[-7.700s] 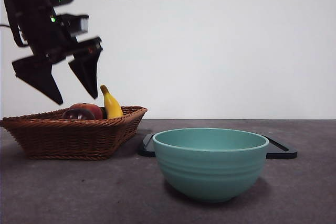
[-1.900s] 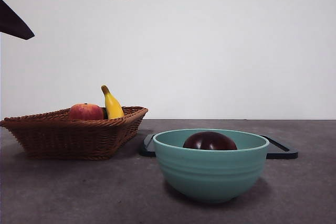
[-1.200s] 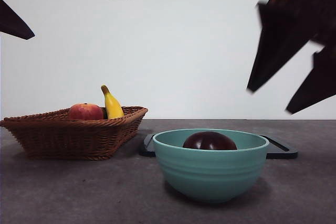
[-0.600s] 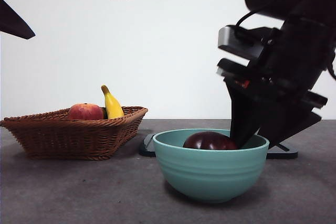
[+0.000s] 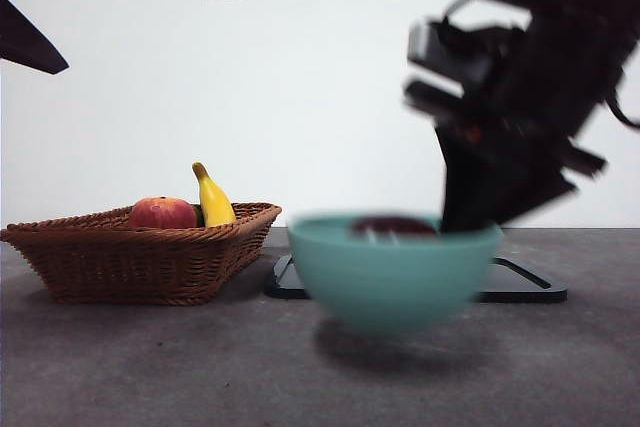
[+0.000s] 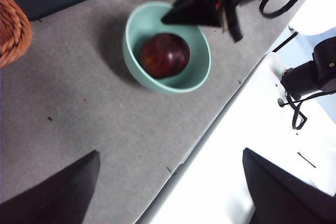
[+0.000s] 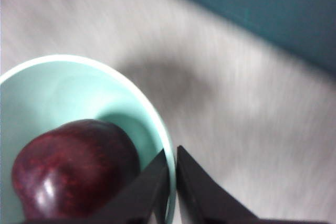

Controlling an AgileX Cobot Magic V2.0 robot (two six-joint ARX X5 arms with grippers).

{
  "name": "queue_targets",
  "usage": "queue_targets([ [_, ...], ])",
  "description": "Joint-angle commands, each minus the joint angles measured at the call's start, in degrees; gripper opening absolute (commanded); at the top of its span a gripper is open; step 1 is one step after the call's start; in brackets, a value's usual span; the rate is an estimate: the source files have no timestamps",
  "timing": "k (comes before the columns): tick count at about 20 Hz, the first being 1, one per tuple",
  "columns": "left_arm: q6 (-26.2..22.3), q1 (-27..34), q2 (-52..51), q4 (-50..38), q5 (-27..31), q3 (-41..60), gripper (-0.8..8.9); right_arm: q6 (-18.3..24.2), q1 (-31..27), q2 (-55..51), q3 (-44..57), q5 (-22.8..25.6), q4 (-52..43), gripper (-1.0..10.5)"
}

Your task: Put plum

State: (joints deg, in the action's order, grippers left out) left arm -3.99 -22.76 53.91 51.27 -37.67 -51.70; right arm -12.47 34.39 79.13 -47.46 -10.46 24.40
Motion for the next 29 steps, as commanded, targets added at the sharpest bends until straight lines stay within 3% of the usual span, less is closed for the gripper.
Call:
queue_targets([
  [1,-1.16,-0.24,0.22,-0.26,-0.31,-0.5,4.34,-0.59,-1.29,0.28,-5.01,0.09,0.72,0.1],
  [6,-1.18,-0.24,0.22,-0.24,-0.31,-0.5,4.34,0.28,-7.85,3.26,-13.07,0.0,0.74,0.1],
  [11,-1.18,-0.24,0.22,-0.24,-0.31,-0.5,4.34,1.79,-13.64,12.94,-23.82,-0.04,1.81,0.1],
  [19,-1.18,-0.24,0.22,-0.2,-0.31,-0.5,4.34,2.36,-15.85,26.86,-28.55,0.0,-1.73,0.1],
  [26,-1.16,-0.24,0.22,-0.22,-0.28,-0.5,4.34,2.4,-15.85,29.09,-28.52,0.02,-1.49,0.1],
  [29,-1.16,-0.24,0.22,-0.2,-0.28,-0.5,4.34,1.95,-15.82,29.07,-28.52,0.04,-1.09,2.2],
])
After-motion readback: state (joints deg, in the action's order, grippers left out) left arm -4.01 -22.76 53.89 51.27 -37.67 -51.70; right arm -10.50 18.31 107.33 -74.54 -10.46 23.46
